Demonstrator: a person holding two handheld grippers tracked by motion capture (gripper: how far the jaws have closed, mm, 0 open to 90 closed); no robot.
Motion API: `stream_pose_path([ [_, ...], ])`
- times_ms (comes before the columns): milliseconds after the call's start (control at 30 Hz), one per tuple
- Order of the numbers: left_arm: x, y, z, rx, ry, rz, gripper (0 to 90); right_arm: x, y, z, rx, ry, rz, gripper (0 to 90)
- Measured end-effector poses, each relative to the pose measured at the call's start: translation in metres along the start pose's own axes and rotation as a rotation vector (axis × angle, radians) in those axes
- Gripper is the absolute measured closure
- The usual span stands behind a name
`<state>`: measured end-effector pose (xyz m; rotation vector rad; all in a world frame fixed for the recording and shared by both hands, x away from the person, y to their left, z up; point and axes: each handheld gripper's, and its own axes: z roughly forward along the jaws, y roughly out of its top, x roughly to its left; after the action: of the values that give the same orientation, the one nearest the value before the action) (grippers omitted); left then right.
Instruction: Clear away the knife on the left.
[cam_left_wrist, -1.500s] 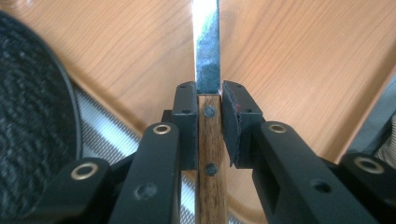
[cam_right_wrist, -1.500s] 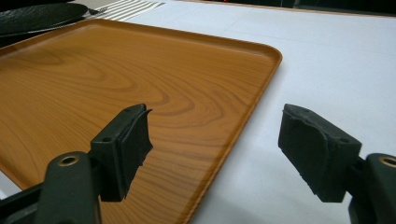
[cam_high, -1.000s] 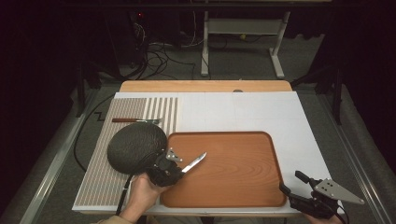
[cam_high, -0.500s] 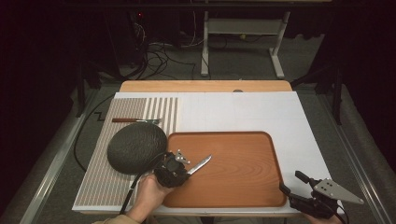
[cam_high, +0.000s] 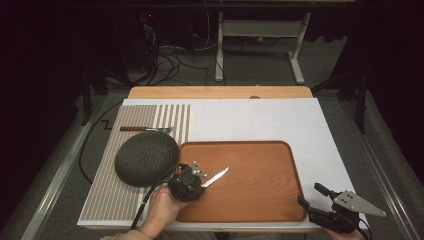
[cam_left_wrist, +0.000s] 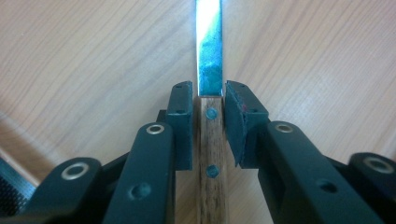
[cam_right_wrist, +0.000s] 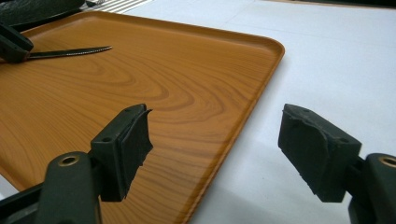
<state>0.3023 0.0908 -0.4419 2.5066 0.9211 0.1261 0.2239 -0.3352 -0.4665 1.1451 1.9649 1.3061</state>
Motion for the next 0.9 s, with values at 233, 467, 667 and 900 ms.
stream_pose_path([
  [233,-0.0021,0.002,0.0022,0.001,0.014,0.014,68.9,-0.0006,-0.0003,0.005,0.023,0.007,-0.003,25.6],
  [467,-0.0027,0.0017,0.0032,-0.012,0.034,0.018,68.8,0.0004,0.0,0.0035,0.015,0.004,-0.009,25.6],
  [667,0.0013,0.003,0.0045,-0.026,0.039,0.011,68.8,0.0006,-0.0001,0.0022,0.013,0.001,-0.007,25.6],
  [900,0.0063,0.0027,0.0041,-0.031,0.063,0.01,68.8,0.0002,-0.0002,0.0023,0.014,0.0,-0.008,25.6],
])
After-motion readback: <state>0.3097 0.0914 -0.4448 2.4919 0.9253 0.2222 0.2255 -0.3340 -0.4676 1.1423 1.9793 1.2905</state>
